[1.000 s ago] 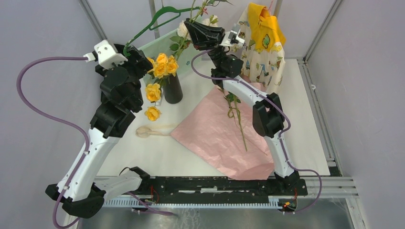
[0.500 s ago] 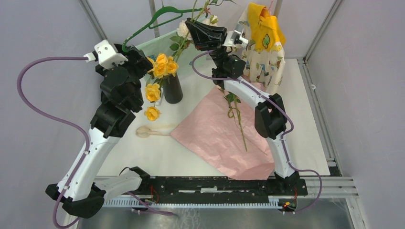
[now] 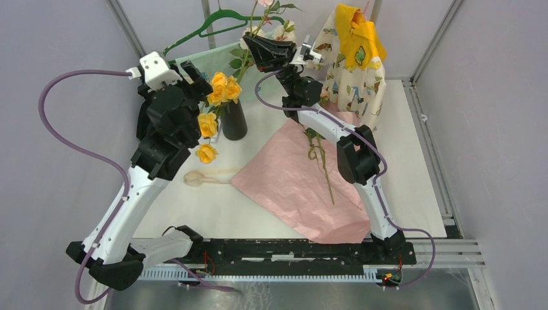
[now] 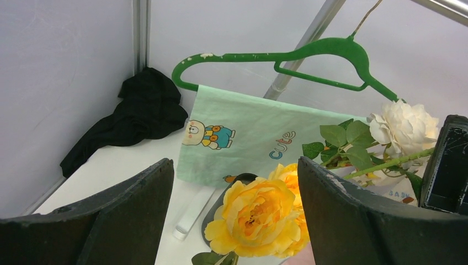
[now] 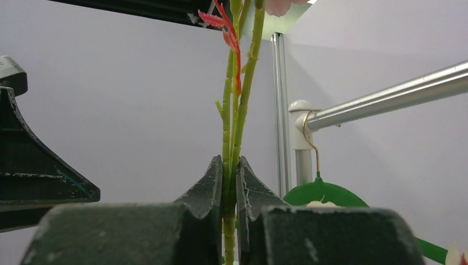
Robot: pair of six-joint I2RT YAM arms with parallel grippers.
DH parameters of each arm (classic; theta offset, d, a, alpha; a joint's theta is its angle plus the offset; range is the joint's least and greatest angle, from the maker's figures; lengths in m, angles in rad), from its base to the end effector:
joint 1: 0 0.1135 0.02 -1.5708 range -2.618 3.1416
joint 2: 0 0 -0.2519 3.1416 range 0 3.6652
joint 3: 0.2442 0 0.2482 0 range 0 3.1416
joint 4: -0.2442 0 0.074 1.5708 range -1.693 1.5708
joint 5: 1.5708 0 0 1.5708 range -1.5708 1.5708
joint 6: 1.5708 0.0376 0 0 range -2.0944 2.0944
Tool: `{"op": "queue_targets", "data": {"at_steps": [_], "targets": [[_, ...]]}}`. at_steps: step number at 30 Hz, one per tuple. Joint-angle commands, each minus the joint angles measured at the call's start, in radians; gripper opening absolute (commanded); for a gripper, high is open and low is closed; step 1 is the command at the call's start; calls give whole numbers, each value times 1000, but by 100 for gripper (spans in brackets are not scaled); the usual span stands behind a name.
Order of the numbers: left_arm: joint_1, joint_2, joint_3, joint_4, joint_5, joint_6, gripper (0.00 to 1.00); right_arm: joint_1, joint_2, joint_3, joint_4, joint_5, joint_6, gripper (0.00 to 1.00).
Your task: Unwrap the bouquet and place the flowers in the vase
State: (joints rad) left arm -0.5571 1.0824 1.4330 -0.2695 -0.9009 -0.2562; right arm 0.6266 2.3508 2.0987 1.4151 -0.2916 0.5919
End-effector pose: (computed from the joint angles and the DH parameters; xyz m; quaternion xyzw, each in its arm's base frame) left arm 0.1891 -0.0831 0.4829 -0.2250 0.6513 0.0093 0.7246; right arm 0.3897 0.2955 0.3916 -0.1457 0.1978 0.5786 0.7777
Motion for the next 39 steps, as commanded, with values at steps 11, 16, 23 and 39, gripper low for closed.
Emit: {"op": "queue_targets", "data": {"at_steps": [11,16,23,39], "targets": [[-1,-7,9,45,-23,25,88,14,20,-123,-24,-65,53,1],[-1,-11,9,39,-21,17,88,31,59,-120,-86,-85,54,0],[-1,-18,10,39,-18,12,88,47,78,-150,-171,-106,44,12],[-1,-6,30,21,1,4,88,41,-110,-460,-123,-101,-9,98]]}}
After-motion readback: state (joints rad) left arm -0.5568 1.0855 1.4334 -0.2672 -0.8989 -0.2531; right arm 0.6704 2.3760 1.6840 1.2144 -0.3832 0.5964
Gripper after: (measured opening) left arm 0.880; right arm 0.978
